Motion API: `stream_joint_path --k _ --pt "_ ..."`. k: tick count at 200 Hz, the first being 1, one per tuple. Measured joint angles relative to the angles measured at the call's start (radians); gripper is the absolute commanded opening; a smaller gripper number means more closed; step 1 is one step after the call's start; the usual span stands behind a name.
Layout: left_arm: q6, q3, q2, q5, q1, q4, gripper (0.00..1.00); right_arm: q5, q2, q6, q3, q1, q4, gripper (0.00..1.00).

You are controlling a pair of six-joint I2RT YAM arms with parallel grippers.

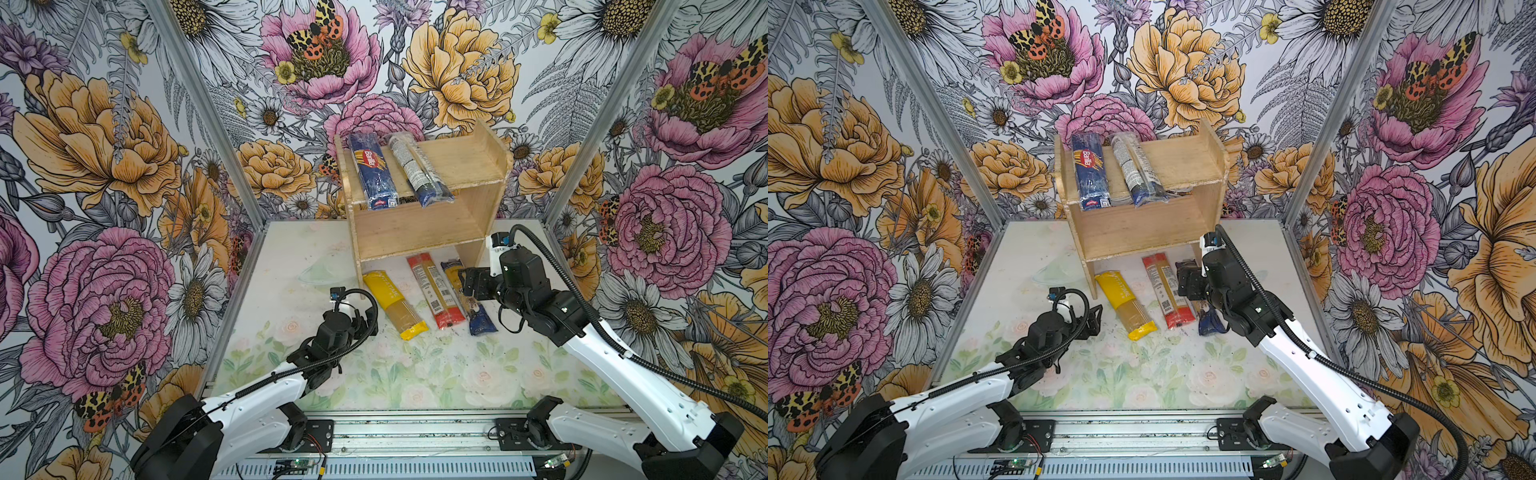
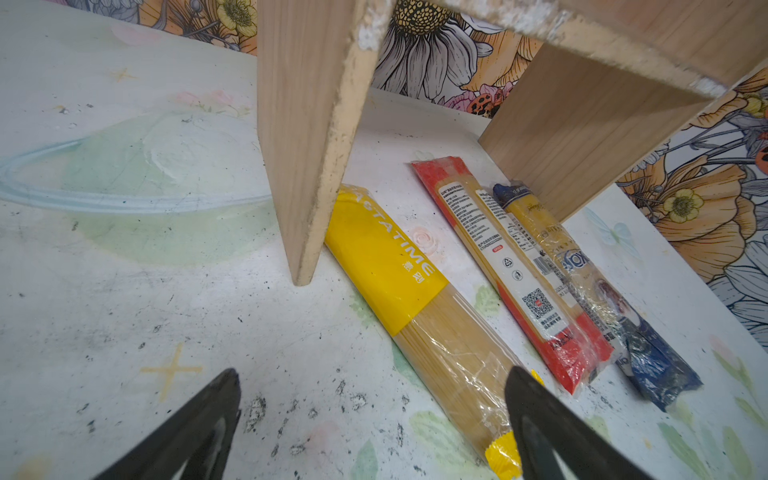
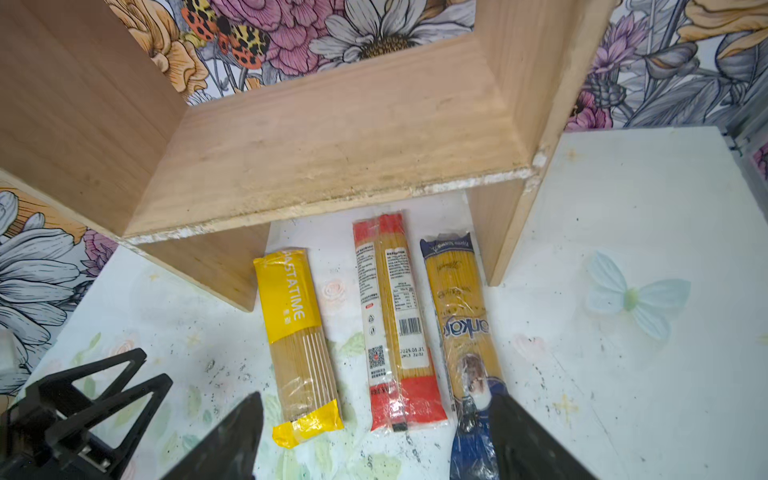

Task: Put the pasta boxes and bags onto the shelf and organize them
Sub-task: 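Open the right gripper and move it back down toward the remaining bags, then lower the right gripper over the blue-and-yellow spaghetti bag's blue end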

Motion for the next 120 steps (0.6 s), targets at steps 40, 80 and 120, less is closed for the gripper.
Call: stream_joint_path --k 40,80,120 --pt "0.000 0.000 -0.013 -0.002 0.000 -0.003 0.99 -0.045 0.006 0.042 -0.080 -0.032 0.000 0.87" --pt "0.000 0.000 -0.013 -0.004 0.000 -0.006 0.99 -0.078 0.032 0.066 -0.130 -0.056 0.000 0.89" --pt "-0.003 0.000 -0.011 -0.003 0.000 -0.006 0.99 -0.105 0.038 0.082 -0.194 -0.092 0.001 0.90"
